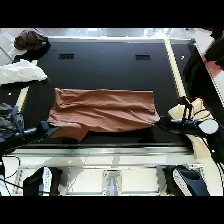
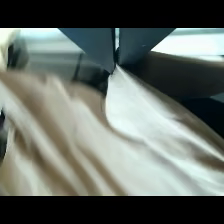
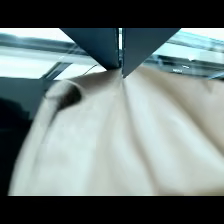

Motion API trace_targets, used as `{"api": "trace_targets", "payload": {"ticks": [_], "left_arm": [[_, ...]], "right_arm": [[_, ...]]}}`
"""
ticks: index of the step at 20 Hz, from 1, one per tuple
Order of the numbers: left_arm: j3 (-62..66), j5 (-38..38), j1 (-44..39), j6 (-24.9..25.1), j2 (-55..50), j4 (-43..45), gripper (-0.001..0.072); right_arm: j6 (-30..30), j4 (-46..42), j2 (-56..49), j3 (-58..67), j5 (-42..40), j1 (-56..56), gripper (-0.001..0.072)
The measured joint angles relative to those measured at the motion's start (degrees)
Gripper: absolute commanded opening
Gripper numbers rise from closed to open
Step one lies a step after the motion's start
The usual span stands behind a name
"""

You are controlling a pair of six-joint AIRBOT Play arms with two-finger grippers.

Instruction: Fold the shirts.

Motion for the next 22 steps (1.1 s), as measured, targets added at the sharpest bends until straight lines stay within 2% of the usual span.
{"api": "trace_targets", "payload": {"ticks": [2, 5, 8, 11, 14, 17, 22], "left_arm": [[1.99, 1.88, 0.85, -1.36, 0.96, -0.02, 0.0005], [7.04, 5.01, 1.36, -0.74, -3.82, -0.15, 0.0005], [15.08, 9.68, -1.66, 3.08, -14.67, -1.4, 0.0005], [24.72, 16.09, -9.73, 6.67, -28.15, -0.9, 0.0005], [34.45, 23.26, -17.22, 5.18, -41.75, 4.48, 0.0005], [42.36, 27.12, -22.27, 3.41, -52.94, 12.74, 0.0006], [47.15, 31.28, -26.16, 0.66, -62.4, 22.21, 0.0017]], "right_arm": [[0.68, -1.95, 1.79, 1.38, 0.85, 0.0, 0.0009], [0.24, -3.82, -0.87, 5.05, -1.42, 0.0, 0.0009], [-1.77, -4.2, -9.57, 11.32, -6.01, 0.28, 0.0009], [-3.58, -4.13, -21.77, 19.96, -9.77, 2.23, 0.001], [-4.26, -4.26, -34.93, 29.16, -11.76, 4.22, 0.001], [-4.31, -4.07, -44.98, 35.28, -12.83, 4.98, 0.0011], [-4.31, -3.67, -53.05, 38.8, -13.79, 5.38, 0.003]]}}
